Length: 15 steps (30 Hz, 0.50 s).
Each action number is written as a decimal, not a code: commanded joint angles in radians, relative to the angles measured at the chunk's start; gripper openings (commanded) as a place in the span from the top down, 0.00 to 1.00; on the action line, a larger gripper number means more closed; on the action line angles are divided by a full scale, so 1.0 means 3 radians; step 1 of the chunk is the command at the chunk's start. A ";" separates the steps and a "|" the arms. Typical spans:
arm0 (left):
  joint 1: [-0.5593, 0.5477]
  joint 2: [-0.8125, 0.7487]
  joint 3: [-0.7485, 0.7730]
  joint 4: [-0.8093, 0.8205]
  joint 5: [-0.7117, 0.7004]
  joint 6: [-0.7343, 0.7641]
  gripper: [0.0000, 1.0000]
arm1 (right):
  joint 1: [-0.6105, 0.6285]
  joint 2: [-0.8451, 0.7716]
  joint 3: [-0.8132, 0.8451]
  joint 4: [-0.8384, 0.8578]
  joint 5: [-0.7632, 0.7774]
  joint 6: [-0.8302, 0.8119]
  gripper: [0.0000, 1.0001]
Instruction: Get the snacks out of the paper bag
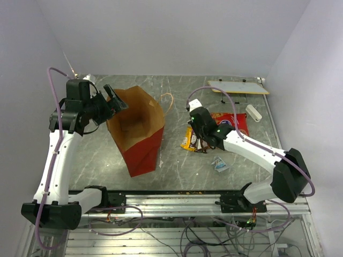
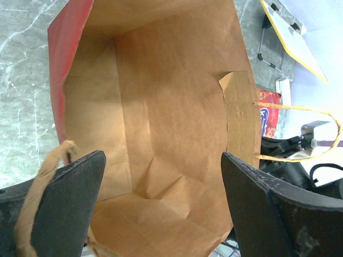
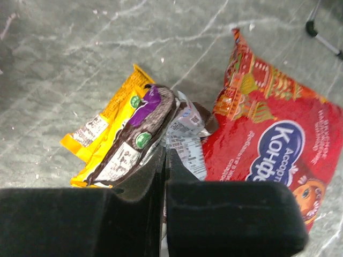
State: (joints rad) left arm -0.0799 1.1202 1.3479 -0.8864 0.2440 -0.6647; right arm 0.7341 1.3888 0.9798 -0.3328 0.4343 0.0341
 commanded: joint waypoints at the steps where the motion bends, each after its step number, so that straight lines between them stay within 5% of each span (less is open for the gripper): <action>1: 0.0026 -0.0032 0.0193 -0.0148 0.0075 0.0098 0.00 | 0.0003 0.0035 -0.0039 -0.0144 0.0030 0.0370 1.00; 10: 0.0026 0.0012 0.0758 -0.0236 0.0279 0.0446 0.05 | 0.0022 0.0247 -0.0146 0.0094 -0.0121 0.0518 1.00; 15: 0.0026 0.0096 0.1128 -0.0232 0.0361 0.0544 0.05 | 0.0023 0.0191 0.0002 -0.0015 0.0009 0.0733 0.56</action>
State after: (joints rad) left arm -0.0799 1.1278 1.6035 -0.9550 0.3012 -0.5545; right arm 0.7406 1.4673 0.9367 -0.3202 0.4076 0.1806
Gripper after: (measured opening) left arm 0.952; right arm 0.297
